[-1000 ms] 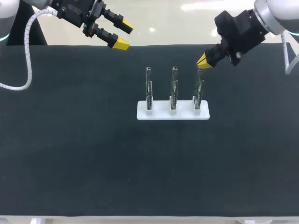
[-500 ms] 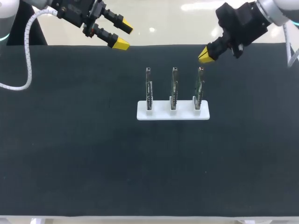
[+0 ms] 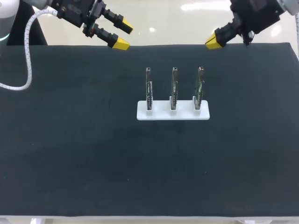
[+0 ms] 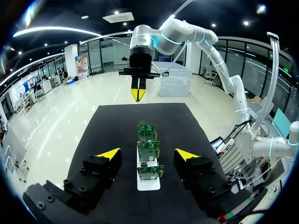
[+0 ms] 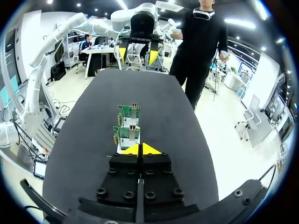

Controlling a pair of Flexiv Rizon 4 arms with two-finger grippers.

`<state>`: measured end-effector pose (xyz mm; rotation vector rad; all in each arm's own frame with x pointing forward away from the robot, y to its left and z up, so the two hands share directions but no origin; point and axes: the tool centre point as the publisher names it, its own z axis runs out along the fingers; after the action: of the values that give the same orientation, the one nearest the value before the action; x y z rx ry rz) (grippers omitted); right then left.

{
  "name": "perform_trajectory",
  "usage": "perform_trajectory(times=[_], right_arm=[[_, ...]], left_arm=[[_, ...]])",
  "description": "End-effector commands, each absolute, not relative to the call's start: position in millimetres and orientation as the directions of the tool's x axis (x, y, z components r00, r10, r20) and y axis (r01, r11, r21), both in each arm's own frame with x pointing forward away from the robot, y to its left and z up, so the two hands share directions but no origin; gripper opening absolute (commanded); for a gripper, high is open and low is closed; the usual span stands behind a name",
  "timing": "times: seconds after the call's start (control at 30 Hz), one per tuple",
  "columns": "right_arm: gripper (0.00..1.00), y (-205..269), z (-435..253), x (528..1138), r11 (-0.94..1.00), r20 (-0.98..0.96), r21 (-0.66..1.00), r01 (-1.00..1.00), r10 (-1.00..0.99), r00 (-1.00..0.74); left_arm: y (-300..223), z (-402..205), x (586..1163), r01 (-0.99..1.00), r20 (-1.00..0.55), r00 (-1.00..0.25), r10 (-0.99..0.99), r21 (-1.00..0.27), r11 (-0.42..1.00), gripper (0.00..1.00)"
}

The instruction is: Pick up the optical module with the left hand, and insert it into the network port with the right hand.

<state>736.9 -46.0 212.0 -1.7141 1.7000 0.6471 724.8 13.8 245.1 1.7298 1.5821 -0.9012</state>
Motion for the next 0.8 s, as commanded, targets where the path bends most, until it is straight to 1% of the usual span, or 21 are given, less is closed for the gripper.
perform_trajectory(times=[0.03, 0.1, 0.17, 0.8], right_arm=[[0.0, -43.9, 219.3, 741.7, 0.025, -0.724, -0.085, -0.996, -0.688, 0.044], [0.0, -42.9, 223.1, 743.8, 0.013, -0.718, -0.08, -0.997, -0.695, 0.048], [1.0, -42.9, 223.1, 743.8, 0.013, -0.718, -0.08, -0.997, -0.695, 0.048], [1.0, -42.9, 223.1, 743.8, 0.013, -0.718, -0.08, -0.997, -0.695, 0.048]], left_arm=[[13.4, 245.6, 725.5, 0.996, -0.816, 0.049, 0.576, -0.005, -0.091, 1.0], [13.4, 245.6, 725.5, 0.996, -0.816, 0.049, 0.576, -0.005, -0.091, 1.0], [13.4, 245.6, 725.5, 0.996, -0.816, 0.049, 0.576, -0.005, -0.091, 1.0], [13.4, 245.6, 725.5, 0.996, -0.816, 0.049, 0.576, -0.005, -0.091, 1.0]])
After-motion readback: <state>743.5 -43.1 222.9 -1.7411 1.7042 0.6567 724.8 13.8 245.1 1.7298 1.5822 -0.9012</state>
